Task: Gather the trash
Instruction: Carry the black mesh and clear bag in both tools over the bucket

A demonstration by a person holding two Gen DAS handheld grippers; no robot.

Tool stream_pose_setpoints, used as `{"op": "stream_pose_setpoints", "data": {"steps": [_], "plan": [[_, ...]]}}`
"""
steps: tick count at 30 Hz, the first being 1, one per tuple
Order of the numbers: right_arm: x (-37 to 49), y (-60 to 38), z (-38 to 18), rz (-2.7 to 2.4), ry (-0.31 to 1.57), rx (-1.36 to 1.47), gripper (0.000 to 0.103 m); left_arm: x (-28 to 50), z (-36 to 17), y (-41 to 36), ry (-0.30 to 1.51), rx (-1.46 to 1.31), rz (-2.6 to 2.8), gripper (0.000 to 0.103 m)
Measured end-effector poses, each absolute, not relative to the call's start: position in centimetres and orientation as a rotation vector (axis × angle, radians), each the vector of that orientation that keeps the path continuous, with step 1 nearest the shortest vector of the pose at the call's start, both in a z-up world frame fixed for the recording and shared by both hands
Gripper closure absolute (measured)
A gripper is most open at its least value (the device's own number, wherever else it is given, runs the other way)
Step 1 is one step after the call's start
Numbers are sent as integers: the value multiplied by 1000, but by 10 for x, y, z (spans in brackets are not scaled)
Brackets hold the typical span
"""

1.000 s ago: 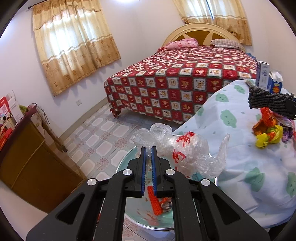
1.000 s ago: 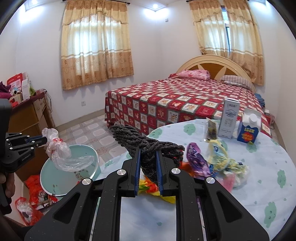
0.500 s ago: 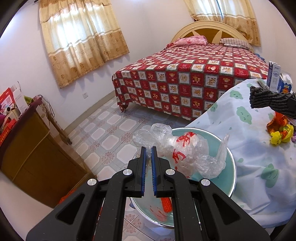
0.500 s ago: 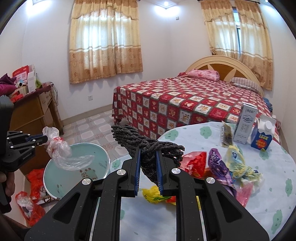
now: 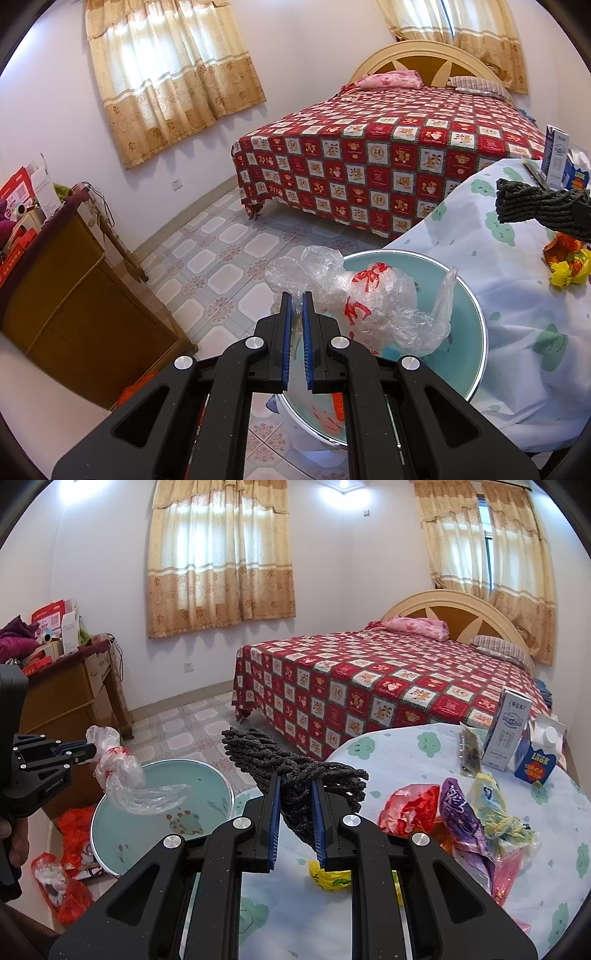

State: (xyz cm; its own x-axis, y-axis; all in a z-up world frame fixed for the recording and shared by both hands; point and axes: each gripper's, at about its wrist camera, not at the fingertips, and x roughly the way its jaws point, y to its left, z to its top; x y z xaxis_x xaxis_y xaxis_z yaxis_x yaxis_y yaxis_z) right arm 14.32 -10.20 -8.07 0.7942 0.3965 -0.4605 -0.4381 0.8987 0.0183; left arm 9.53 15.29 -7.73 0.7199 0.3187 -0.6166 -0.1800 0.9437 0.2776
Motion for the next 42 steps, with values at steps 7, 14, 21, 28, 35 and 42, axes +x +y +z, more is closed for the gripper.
{"op": "stream_pose_setpoints", "data": {"steps": [7,14,21,28,35,42], "plan": [[146,-94,-84,473,480,-106,87,95,-81,159,726,205,293,97],[150,-86,-87,496,483,-116,87,95,-88,167,743,205,313,97],[152,-77,-88,519,483,-129,86,92,-90,180,750,194,333,97],[155,-66,-91,539,488,-142,86,91,-87,191,743,177,355,97],[156,-60,-94,556,488,-154,86,89,-86,193,733,179,366,97],[156,-52,-96,574,493,-163,86,88,-88,192,732,182,369,97]]}}
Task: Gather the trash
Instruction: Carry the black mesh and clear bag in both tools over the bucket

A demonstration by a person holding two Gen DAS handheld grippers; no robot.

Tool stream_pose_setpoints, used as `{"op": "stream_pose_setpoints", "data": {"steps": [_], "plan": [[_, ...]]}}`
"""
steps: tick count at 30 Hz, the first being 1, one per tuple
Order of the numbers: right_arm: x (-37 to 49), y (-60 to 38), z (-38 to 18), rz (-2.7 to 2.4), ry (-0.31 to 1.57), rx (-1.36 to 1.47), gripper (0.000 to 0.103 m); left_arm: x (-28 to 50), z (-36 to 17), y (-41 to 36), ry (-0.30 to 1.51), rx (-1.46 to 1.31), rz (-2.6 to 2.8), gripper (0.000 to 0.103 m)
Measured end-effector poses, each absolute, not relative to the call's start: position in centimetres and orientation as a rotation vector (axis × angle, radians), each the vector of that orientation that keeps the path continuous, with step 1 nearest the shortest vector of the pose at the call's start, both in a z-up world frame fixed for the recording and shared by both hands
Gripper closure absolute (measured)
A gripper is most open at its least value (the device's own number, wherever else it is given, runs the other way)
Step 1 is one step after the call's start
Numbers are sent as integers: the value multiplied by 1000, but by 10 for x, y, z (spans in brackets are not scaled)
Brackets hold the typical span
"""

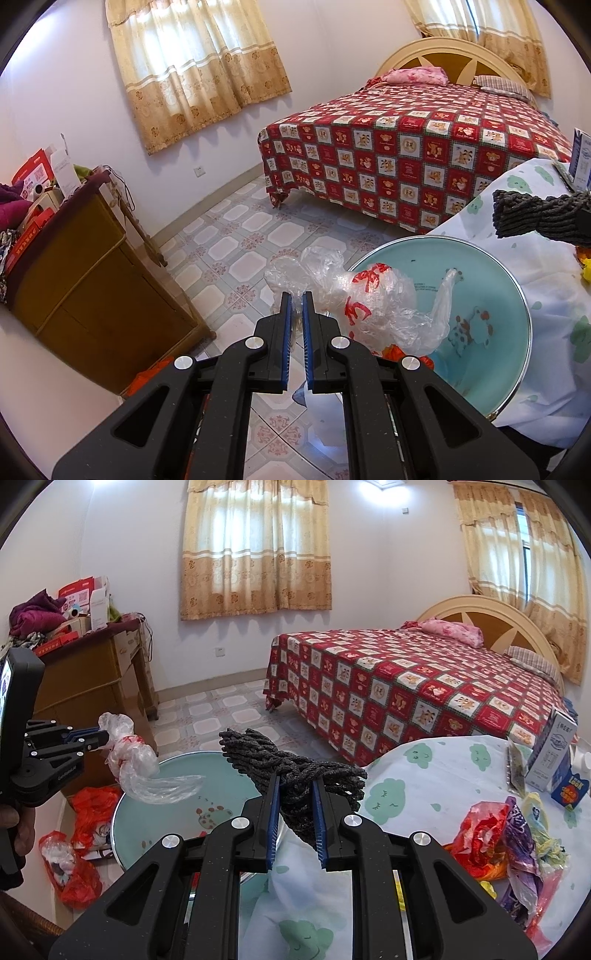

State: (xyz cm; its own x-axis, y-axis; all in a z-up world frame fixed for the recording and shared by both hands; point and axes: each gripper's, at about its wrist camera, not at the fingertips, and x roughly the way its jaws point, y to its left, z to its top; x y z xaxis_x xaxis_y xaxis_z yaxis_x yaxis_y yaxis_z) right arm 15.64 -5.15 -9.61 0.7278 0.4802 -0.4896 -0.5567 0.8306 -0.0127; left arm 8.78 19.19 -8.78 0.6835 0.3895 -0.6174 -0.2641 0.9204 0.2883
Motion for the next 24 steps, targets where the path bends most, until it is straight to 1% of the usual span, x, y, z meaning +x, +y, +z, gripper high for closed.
{"op": "stream_pose_setpoints", "data": {"steps": [24], "plan": [[149,-35,-97,606,493,-180,85,90,-88,186,736,177,353,96]]}}
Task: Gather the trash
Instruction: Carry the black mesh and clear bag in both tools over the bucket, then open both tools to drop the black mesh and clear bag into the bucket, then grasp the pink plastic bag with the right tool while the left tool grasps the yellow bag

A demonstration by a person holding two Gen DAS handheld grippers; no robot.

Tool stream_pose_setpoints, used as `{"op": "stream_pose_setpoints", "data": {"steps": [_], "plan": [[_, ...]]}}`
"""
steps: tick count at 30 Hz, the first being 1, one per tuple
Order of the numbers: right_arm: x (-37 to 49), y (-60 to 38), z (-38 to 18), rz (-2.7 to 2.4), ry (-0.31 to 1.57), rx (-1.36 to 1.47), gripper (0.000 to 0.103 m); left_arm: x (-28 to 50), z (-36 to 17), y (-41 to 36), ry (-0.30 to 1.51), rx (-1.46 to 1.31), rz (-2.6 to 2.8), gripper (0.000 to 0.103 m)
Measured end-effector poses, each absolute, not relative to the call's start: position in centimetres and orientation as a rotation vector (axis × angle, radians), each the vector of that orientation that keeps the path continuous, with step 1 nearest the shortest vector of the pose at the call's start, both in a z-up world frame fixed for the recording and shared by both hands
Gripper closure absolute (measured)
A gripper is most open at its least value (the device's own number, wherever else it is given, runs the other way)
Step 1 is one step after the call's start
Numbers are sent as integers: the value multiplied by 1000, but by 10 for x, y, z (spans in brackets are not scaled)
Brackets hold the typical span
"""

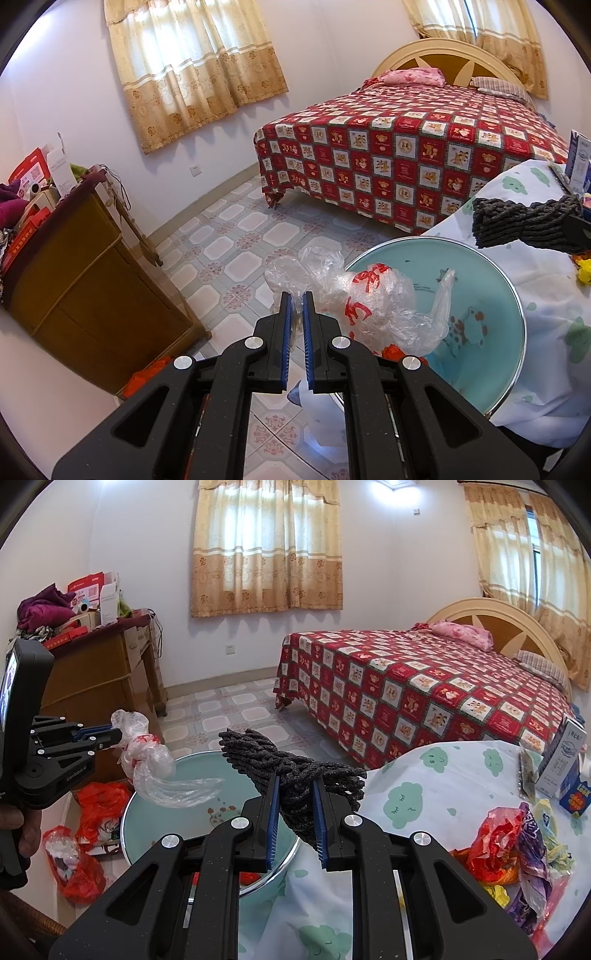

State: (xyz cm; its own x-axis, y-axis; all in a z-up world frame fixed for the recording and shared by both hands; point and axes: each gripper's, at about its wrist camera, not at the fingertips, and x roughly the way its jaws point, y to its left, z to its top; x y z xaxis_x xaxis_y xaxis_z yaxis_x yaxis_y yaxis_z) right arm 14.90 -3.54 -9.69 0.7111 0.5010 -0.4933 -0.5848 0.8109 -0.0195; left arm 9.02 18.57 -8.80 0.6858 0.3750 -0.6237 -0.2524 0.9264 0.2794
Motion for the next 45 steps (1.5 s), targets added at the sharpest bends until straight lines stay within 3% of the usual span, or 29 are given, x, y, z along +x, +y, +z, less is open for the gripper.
{"op": "stream_pose_setpoints", "data": {"steps": [5,9,12,16,27,35,37,45], "plan": [[145,-29,-97,629,496,-189,80,92,-91,181,750,173,332,90],[143,-27,-98,632,499,-187,67,92,-92,177,744,182,326,63],[143,-27,-99,630,503,-186,66,94,-92,176,746,181,319,60],[142,-28,-99,625,505,-182,64,95,-94,175,749,180,324,47],[129,-68,-101,503,522,-154,61,90,-112,150,785,215,261,41],[103,-172,-98,206,534,-61,53,83,-130,110,806,285,176,33],[99,-203,-104,114,562,-19,48,83,-132,103,813,286,162,33],[113,-262,-137,68,716,115,47,85,-126,75,791,297,120,33]]}}
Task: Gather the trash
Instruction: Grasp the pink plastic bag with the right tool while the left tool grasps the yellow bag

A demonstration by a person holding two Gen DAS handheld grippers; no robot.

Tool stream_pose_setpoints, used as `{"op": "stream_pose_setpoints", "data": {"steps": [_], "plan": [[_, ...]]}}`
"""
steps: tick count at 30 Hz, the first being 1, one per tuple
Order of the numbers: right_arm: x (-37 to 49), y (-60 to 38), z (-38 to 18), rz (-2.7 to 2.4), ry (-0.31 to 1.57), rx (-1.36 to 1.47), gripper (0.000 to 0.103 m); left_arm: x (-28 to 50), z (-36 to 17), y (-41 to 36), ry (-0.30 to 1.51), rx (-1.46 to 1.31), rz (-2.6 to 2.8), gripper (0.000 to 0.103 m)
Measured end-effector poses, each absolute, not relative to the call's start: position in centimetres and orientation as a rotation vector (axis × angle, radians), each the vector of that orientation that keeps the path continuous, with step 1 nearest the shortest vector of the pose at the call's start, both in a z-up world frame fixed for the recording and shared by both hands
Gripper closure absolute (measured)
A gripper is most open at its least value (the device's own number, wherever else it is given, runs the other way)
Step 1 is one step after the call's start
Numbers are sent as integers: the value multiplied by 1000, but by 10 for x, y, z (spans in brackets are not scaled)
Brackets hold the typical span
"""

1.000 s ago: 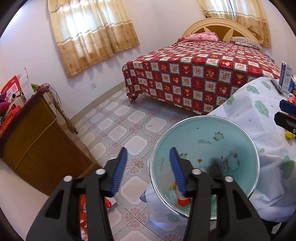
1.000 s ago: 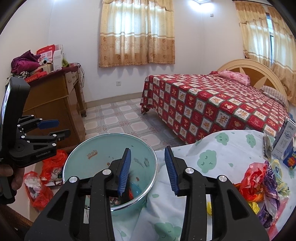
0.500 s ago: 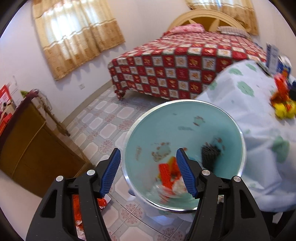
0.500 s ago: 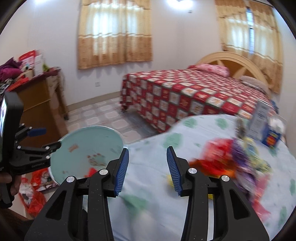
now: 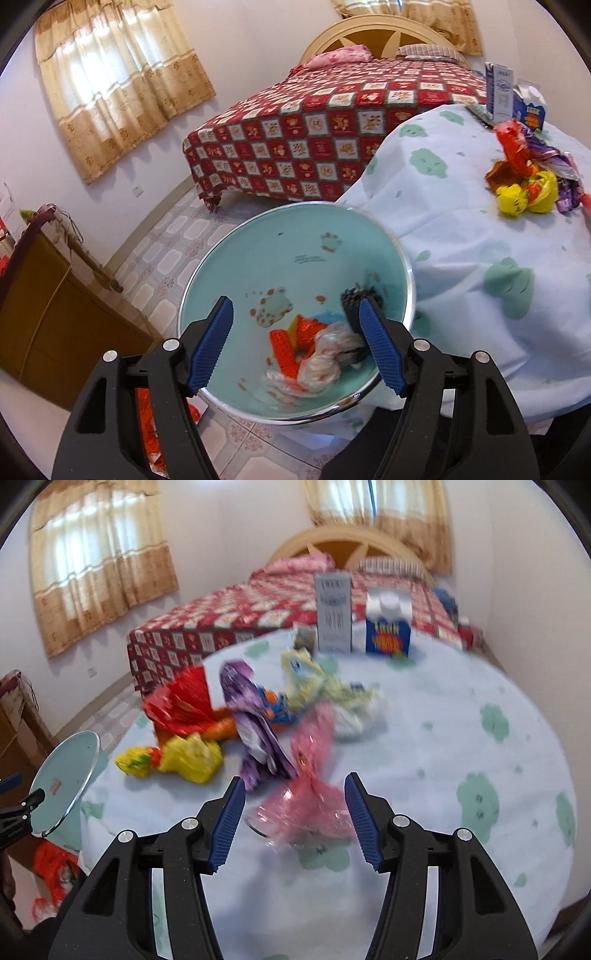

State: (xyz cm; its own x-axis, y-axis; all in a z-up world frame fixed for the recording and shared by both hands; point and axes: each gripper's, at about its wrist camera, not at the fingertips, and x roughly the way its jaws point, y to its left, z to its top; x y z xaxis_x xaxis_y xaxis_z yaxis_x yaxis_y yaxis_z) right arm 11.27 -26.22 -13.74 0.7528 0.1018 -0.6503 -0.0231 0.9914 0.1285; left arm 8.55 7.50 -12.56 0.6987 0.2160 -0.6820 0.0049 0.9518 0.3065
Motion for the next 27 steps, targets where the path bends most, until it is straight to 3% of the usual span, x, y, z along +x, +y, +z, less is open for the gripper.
{"op": "stream_pose_setpoints", "data": {"steps": [3,7,12,21,24,27], "plan": [[112,-268,-142,80,728,119,50,87,-121,65,777,300,106,33],[115,-269,-149,104,764,112,71,93,-118,54,772,297,90,33],[113,-268,-151,120,785,105,79,97,-115,37,764,301,64,33],[105,-265,-148,155,776,73,78,101,-111,10,753,305,21,33],[92,-273,-136,151,700,92,55,101,-108,4,743,308,14,33],[85,-278,-128,105,669,86,53,106,-108,0,745,301,13,33]]}}
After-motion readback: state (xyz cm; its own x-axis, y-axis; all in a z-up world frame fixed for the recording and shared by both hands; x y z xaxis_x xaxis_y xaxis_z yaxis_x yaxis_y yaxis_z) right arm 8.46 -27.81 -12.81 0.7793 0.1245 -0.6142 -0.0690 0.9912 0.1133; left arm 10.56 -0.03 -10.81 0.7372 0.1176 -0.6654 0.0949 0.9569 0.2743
